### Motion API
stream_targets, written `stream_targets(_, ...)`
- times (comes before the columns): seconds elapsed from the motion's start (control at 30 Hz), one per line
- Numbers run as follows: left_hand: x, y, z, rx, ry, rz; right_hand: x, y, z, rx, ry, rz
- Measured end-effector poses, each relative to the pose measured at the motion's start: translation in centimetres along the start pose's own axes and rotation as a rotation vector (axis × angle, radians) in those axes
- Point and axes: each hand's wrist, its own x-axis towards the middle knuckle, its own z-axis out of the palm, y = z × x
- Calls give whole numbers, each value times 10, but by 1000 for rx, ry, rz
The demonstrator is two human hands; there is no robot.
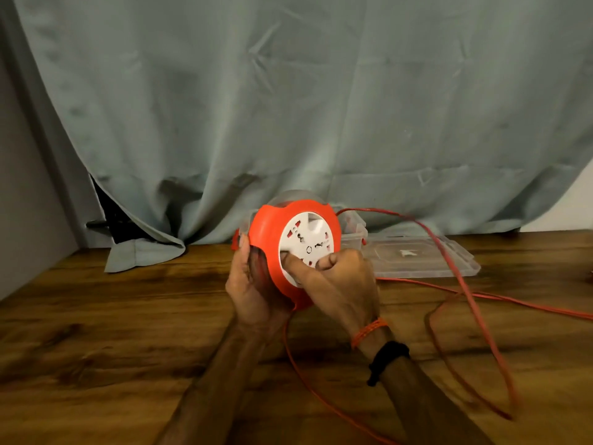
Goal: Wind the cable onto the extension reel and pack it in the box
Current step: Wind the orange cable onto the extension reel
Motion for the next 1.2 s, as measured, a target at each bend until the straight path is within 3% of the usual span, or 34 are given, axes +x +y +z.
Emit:
stream_targets(0.1, 0, 0, -1, 37, -13, -13, -3, -1, 4, 11, 19, 25)
stream_targets(0.27, -3, 3, -1, -21, -51, -89, 5, 0, -9, -76, 1, -86)
stream_targets(0.5, -1, 3, -6, -95, -152, -144, 25, 17, -36, -313, -116, -509)
stream_targets(0.6, -1, 0, -7, -125, -197, -192, 24, 21, -33, -418, -151, -569)
stream_targets(0.87, -3, 2, -6, -37, -223, -204, 24, 29, -28, -490, -15, -699)
stream_targets(1.0, -4, 1, -4, -40, -189, -168, 20, 22, -31, -494, -27, -530)
stream_targets(1.07, -5, 0, -1, -20, -107, -96, 12, 18, -24, -408, 48, -428)
stream_targets(1.2, -6, 0, 6, 57, 6, 11, -4, 1, 4, -91, 85, -24)
